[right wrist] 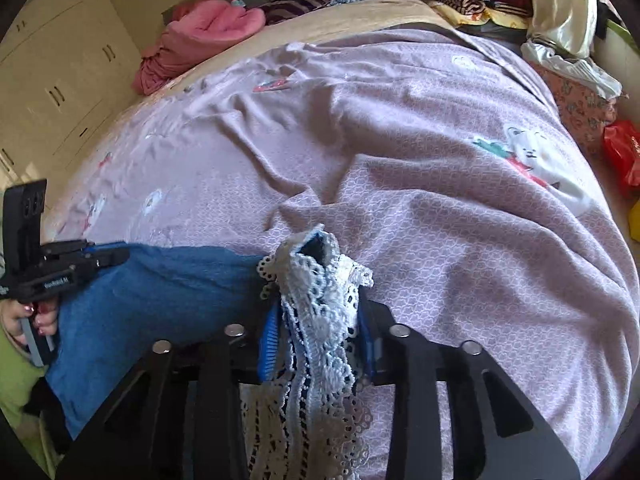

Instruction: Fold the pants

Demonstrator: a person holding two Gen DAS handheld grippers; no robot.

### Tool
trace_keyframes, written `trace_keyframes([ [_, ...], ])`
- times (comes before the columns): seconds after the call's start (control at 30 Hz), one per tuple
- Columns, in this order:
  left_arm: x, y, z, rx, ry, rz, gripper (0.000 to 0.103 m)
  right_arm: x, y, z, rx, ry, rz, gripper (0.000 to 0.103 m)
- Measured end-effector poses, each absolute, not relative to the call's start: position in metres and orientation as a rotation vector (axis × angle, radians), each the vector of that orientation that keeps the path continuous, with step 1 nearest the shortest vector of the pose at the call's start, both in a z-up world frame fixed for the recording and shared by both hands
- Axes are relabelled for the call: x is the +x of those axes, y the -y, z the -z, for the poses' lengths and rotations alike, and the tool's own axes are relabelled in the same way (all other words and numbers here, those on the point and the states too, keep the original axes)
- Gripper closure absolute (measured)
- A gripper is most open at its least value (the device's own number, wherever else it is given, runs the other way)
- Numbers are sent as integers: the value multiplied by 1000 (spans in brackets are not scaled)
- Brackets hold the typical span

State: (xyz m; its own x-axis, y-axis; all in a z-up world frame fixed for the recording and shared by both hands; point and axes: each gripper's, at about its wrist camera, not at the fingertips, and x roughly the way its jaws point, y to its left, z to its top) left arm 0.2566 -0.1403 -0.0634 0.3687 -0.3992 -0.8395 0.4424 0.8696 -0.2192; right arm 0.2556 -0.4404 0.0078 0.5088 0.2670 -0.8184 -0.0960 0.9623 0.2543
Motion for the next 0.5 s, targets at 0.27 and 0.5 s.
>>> trace_keyframes([
  [0.27, 226, 115, 32, 19, -952, 488, 68, 194, 450, -58, 211, -882, -164, 36],
  [0.5, 158, 78, -1, -21, -847, 434, 52, 131, 439, -73, 226, -857, -185, 31],
])
